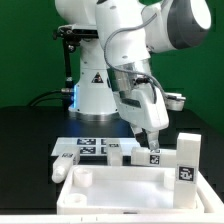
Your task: Assemble desk
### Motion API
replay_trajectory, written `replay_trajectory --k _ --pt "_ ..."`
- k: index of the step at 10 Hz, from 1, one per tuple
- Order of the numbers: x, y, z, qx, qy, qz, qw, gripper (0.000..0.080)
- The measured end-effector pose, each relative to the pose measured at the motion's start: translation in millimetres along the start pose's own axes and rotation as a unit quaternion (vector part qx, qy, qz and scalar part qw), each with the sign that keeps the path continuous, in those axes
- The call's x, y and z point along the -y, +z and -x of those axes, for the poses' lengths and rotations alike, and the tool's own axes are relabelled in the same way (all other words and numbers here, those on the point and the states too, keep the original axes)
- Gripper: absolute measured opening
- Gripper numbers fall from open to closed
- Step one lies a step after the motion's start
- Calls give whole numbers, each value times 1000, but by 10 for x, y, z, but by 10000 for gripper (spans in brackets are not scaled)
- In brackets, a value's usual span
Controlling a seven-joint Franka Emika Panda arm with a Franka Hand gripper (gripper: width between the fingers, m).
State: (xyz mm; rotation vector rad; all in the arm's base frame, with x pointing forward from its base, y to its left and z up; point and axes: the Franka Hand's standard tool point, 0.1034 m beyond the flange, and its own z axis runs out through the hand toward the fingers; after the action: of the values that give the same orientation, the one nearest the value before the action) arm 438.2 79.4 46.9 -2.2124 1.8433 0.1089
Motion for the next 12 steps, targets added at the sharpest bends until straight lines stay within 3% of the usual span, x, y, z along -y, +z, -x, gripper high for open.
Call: replay_trajectory --k 6,9,11,12 --pt "-6 120 314 0 36 5 999 649" --pt "-52 332 326 -4 45 20 999 649" --pt "-79 482 350 -2 51 39 998 649" --pt "-65 462 335 -4 48 36 998 649"
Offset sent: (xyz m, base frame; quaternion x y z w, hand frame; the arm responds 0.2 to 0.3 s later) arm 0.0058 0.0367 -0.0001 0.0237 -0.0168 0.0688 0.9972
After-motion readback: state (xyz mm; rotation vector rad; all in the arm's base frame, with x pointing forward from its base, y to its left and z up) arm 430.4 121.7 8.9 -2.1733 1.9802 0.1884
